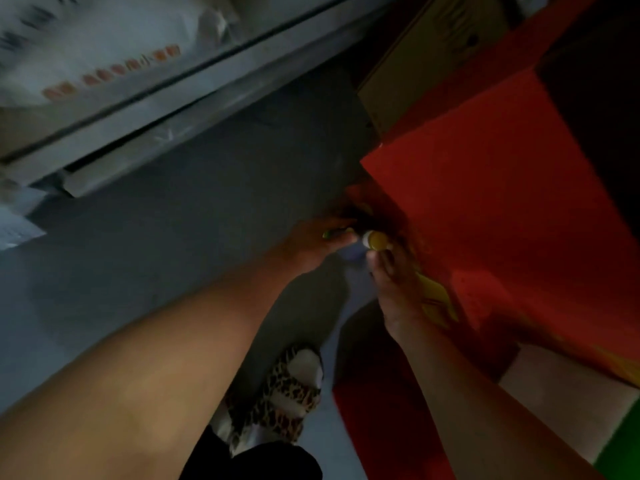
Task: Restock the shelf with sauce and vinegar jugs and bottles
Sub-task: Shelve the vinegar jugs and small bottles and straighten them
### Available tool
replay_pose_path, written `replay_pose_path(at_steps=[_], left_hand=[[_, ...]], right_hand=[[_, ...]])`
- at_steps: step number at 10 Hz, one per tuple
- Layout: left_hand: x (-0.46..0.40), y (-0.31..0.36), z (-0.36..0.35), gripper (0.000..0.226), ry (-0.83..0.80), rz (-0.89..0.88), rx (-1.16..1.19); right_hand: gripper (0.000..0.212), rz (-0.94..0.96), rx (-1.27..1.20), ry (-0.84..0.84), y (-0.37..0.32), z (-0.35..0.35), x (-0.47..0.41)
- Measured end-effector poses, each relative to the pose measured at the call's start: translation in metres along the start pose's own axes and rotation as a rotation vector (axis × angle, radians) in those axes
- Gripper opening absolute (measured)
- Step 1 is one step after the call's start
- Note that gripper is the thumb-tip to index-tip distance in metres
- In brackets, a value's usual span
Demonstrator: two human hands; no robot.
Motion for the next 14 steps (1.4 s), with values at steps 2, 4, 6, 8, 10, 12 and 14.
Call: replay_pose_path(at_steps=[2, 4, 6, 8, 10, 12, 14], left_hand=[[0.02, 0.002, 0.006, 0.024, 0.116, 0.037, 0.028], [0.1, -0.002, 0.044, 0.082, 0.225, 0.199, -0.148], [0.207, 0.072, 0.081, 0.068, 0.275, 0.33, -0.311], [0.288, 0.226, 0.116, 0.065, 0.276, 0.263, -0.527], [0.366, 0.387, 0.154, 0.056, 0.347, 0.046, -0.426], [0.441, 0.533, 0.174, 0.041, 0.287, -0.292, -0.417], [0.503, 0.668, 0.179, 0.012, 0.211, -0.602, -0.148]], right_hand=[[0.006, -0.006, -0.131, 0.157, -0.015, -0.025, 0.015], [0.034, -0.157, 0.046, 0.035, -0.073, -0.051, 0.072], [0.028, -0.262, -0.112, -0.036, -0.161, -0.042, 0.158], [0.023, -0.252, -0.386, -0.058, -0.285, 0.012, 0.232], [0.037, -0.042, -0.463, -0.098, -0.438, 0.095, 0.307], [0.031, 0.28, -0.455, -0.057, -0.582, 0.181, 0.388], [0.043, 0.565, -0.478, 0.053, -0.693, 0.252, 0.451]])
Point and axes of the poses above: each hand's wrist, its own x-axis away from the middle knuckle, its own z-axis out of the back of the hand, y = z × x, the point moved 3 cm from there along -x, towards the middle knuckle, and after that the axes turned 3 degrees about -y, right-handed, at the moved point
